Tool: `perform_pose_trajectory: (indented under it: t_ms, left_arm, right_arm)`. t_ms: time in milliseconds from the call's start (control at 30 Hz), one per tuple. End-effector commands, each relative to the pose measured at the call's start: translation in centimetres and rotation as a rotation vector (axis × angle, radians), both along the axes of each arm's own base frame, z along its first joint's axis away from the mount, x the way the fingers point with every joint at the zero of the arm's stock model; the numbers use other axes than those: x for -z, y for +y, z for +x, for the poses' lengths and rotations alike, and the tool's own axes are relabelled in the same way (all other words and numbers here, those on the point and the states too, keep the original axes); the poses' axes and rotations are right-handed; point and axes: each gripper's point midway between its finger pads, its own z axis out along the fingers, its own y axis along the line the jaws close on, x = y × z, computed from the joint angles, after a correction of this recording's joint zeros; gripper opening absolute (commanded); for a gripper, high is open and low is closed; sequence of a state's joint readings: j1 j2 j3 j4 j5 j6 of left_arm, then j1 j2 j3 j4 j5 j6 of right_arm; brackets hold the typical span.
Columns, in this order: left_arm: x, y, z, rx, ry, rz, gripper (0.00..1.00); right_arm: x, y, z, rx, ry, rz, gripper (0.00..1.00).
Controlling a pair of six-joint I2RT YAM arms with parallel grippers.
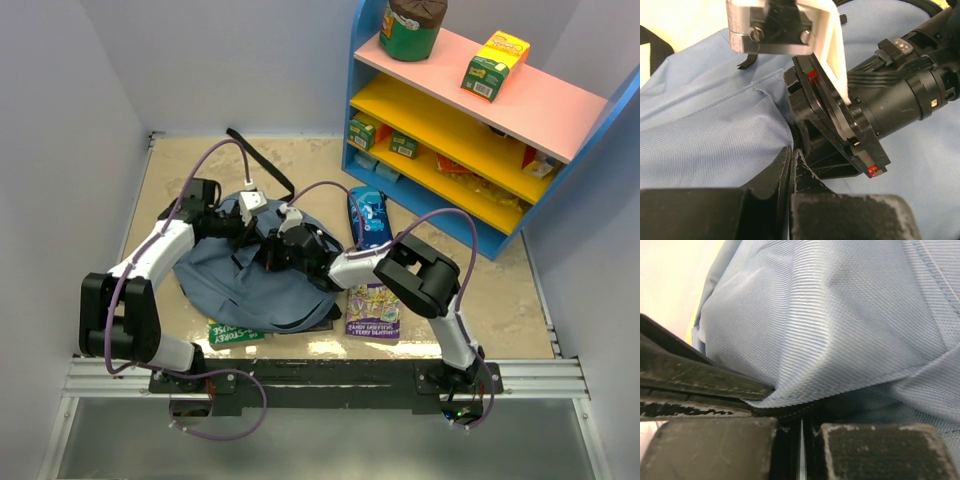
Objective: Pack the student bag
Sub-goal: Place the personal item in the student bag, then zip the student bag at the center of the board.
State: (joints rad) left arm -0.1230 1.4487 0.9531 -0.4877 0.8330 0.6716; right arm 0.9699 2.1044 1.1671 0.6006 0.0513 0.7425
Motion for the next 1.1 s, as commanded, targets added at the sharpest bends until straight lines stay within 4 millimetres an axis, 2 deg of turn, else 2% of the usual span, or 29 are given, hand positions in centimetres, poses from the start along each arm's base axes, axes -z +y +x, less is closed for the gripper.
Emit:
perform_pose_trajectory:
  t_ms: [0,33,100,133,167,200,233,267,333,367,400,433,467,500,567,600,733,867,1067]
  left_arm:
    - [-1.0,-1.0,-2.5,0.085,0.052,-0.064,0.0]
    - [-1.0,-0.9,-2.6,0.088,0.054,-0.061,0.0]
    - [-0.8,-0.6,-2.7,0.091,0.055,-0.044,0.0]
    - [-0.7,-0.4,-2.7,0.093,0.051,-0.036,0.0]
    - [-0.9,-0.3,-2.6,0.098,0.043,-0.029,0.01]
    - [-0.9,-0.1,-2.6,0.103,0.051,-0.018,0.05]
    - [-1.2,-0.1,-2.5,0.114,0.056,-0.014,0.11]
    - [-2.4,0.0,-2.5,0.144,0.048,-0.004,0.27]
    - [-3.2,0.1,-2.5,0.176,0.048,0.014,0.41]
    - [-4.1,0.3,-2.5,0.204,0.032,0.032,0.52]
    - [-4.1,0.8,-2.4,0.211,0.029,0.065,0.55]
    - [-4.5,1.0,-2.2,0.224,0.01,0.089,0.58]
    - [-4.3,1.5,-2.6,0.248,0.013,0.115,0.61]
    - [-4.0,2.1,-2.8,0.258,0.016,0.144,0.62]
    - [-3.1,2.9,-4.1,0.318,0.027,0.182,0.63]
    - [-2.5,3.5,-4.4,0.336,0.032,0.221,0.63]
    - [0.0,5.8,-6.5,0.427,0.043,0.34,0.58]
    - [0.6,7.1,-6.1,0.481,-0.037,0.425,0.57]
    - [0.5,6.6,-4.9,0.523,-0.09,0.445,0.52]
  right_arm:
    - [-4.4,0.3,4.4,0.119,-0.043,0.151,0.0]
    - [-5.3,-0.3,4.3,0.127,-0.051,0.16,0.0]
    - [-6.1,-1.2,4.0,0.139,-0.062,0.158,0.18]
    - [-5.5,-2.0,3.4,0.137,-0.058,0.136,0.27]
    - [-6.8,-2.5,3.1,0.137,-0.068,0.143,0.38]
    - [-6.9,-3.0,2.8,0.137,-0.069,0.132,0.42]
    - [-5.6,-4.2,2.3,0.152,-0.06,0.097,0.45]
    - [-6.7,-4.8,1.9,0.156,-0.066,0.106,0.49]
    - [-5.5,-6.4,0.8,0.166,-0.045,0.077,0.52]
    - [-6.2,-6.9,0.4,0.17,-0.045,0.081,0.54]
    - [-6.4,-7.2,-0.1,0.171,-0.045,0.076,0.55]
    - [-5.6,-7.9,-0.7,0.176,-0.035,0.057,0.56]
    - [-5.6,-8.2,-1.0,0.182,-0.035,0.046,0.57]
    - [-6.2,-8.2,-1.7,0.172,-0.039,0.052,0.57]
    - [-5.5,-8.5,-2.5,0.172,-0.037,0.014,0.57]
    - [-5.7,-8.0,-3.4,0.153,-0.043,0.009,0.57]
    - [-4.6,-7.8,-5.0,0.127,-0.05,-0.044,0.56]
    - [-4.0,-7.4,-5.6,0.111,-0.041,-0.048,0.53]
    - [-3.4,-6.8,-6.2,0.094,-0.048,-0.077,0.54]
